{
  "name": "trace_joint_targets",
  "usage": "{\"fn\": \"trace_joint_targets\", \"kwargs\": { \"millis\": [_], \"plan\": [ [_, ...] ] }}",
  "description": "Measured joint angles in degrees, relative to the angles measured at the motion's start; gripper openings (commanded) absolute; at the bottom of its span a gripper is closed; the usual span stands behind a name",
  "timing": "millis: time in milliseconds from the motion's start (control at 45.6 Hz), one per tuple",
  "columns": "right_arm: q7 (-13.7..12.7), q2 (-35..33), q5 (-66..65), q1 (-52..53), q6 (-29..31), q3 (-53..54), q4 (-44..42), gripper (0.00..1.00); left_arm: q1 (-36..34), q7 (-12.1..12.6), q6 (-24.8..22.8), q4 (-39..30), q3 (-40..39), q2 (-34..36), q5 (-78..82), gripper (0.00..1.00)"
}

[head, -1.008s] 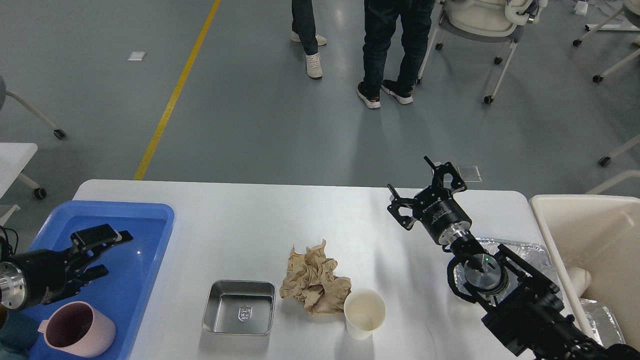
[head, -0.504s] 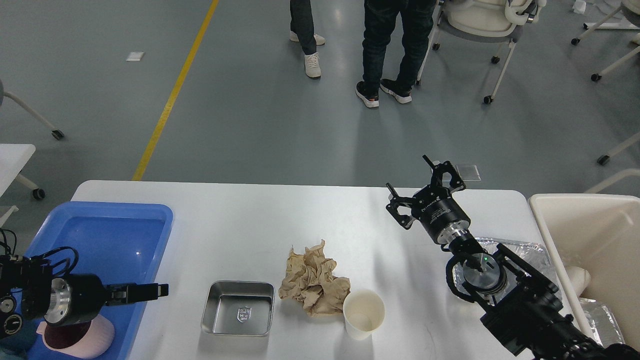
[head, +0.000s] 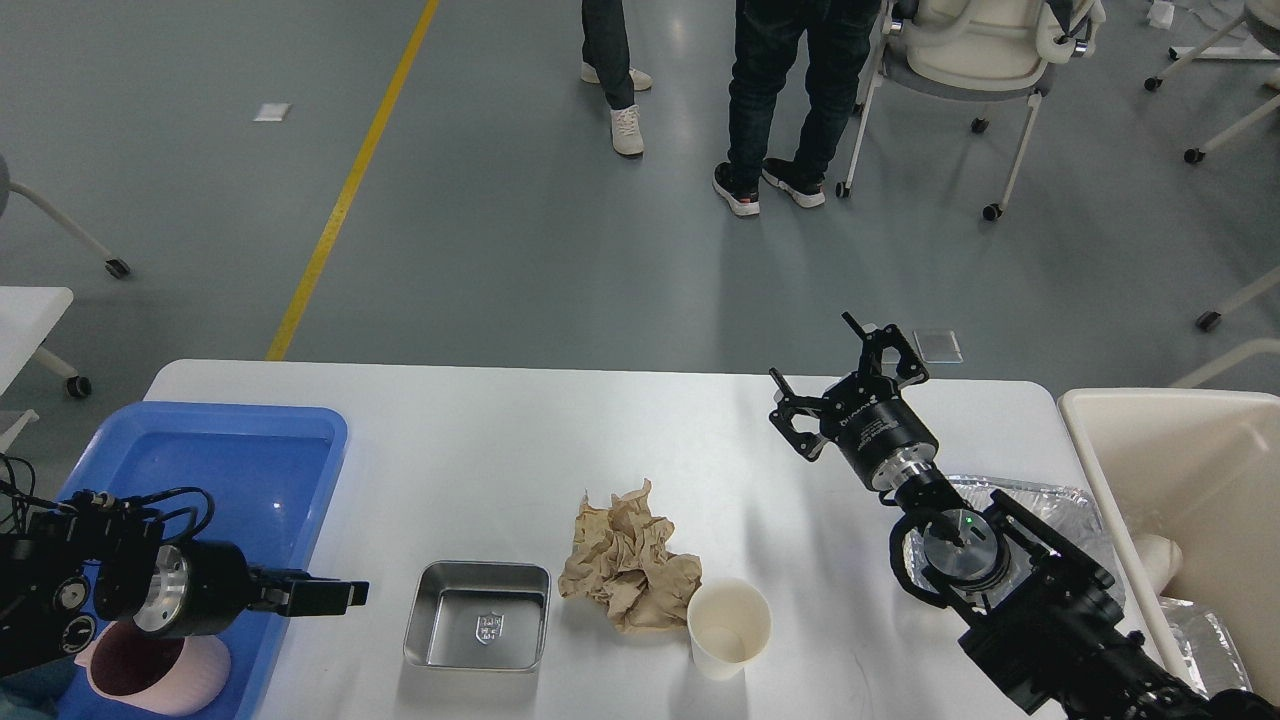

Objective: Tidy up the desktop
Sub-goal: 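Reach the left gripper to the steel tin and grasp its edge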

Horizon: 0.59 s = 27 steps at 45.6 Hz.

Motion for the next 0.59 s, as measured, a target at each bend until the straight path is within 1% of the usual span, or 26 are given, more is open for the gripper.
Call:
{"fn": "trace_joint_targets", "kwargs": {
  "millis": [307,592],
  "plan": [
    [0.0,0.3,0.0,0.0,0.0,0.0,0.1,1.0,-5.0,0.0,-0.8,2.0,4.9,-5.4,0.0,0.97],
    [0.0,0.3,0.0,-0.1,0.1,0.0,0.0,1.0,-6.0,0.0,-0.9,5.5,7.7,-11.4,0.0,0.97]
  ]
}}
